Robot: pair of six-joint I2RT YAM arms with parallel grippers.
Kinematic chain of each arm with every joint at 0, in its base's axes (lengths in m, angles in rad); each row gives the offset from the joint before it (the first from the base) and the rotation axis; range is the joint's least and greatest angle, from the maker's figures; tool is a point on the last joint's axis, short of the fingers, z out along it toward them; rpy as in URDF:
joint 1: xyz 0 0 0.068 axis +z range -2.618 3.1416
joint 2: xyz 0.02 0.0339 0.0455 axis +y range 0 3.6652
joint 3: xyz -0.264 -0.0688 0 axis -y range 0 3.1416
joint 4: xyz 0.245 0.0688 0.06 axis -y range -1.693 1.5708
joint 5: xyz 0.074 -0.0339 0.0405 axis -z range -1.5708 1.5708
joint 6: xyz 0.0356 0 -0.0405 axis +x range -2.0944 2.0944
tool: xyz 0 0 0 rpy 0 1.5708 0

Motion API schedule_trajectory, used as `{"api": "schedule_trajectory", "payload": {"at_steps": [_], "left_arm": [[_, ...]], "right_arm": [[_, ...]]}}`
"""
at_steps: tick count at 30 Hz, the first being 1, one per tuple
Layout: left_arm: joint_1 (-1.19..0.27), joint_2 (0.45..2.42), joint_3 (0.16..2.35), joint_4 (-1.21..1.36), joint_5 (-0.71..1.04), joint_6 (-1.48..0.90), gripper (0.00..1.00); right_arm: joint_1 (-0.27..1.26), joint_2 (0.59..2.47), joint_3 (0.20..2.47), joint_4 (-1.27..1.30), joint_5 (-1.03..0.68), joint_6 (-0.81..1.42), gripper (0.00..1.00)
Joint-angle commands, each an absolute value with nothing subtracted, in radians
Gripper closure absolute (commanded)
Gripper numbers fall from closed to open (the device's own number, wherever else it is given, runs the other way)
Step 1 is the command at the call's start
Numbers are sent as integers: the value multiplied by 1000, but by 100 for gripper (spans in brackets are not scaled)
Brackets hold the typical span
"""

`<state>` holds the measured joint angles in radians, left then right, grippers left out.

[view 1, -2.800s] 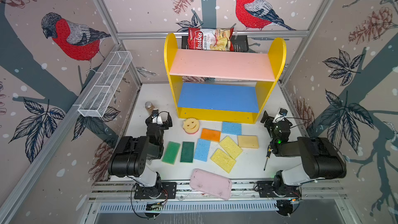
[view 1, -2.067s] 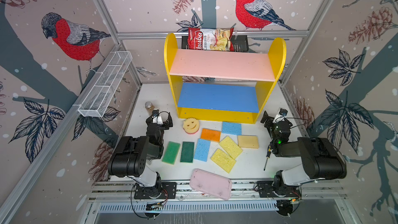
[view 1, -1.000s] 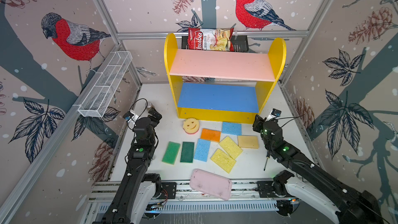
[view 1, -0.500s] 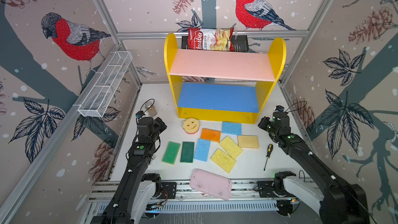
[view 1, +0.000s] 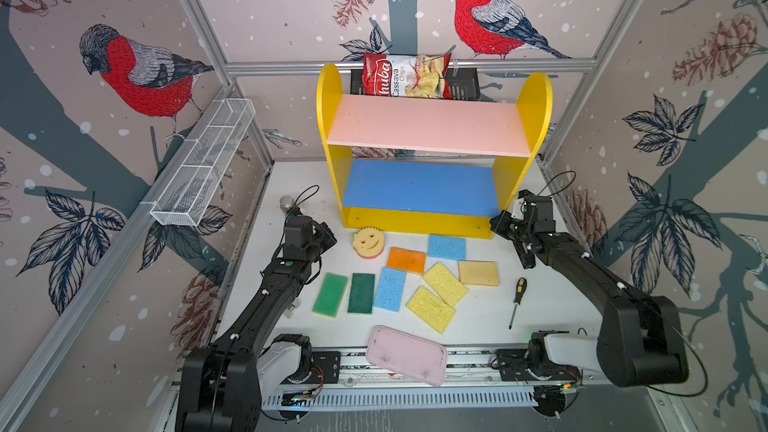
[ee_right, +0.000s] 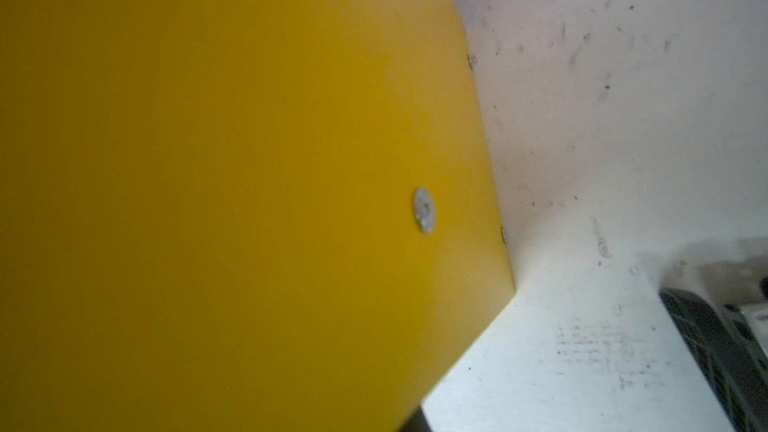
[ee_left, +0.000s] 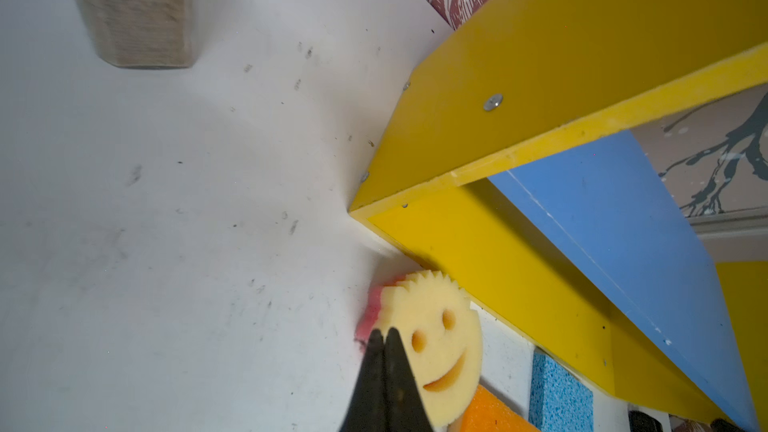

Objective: Place and organize the cleaning sponges onto the shelf
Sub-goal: 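Lower both grippers toward the sponges in front of the shelf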

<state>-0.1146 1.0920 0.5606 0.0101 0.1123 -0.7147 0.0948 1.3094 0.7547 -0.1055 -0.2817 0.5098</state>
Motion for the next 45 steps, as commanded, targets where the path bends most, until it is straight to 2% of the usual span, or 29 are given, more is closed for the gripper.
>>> {"api": "schedule_trajectory", "payload": {"at_steps": [1, 15, 27, 33, 38, 45], "left_arm": [[-125, 1141, 576, 115, 132, -716, 100], [-133, 1437, 777, 191, 174, -672, 100], [-139, 1546, 860, 217, 197, -675, 100], [-145, 1461, 833, 168, 162, -651, 100], [-144, 1291, 750, 92, 110, -621, 100], [-144, 1082, 636, -35, 76, -593, 99]], "right_arm": [[71, 1333, 784, -44, -289, 490, 99], [46, 1475, 901, 26, -276, 531, 99], [54, 1555, 998, 10, -267, 528, 99], [138, 1466, 932, -21, -206, 503, 98], [328, 1336, 842, -51, -11, 469, 93], [537, 1274, 735, 1, 118, 519, 83]]}}
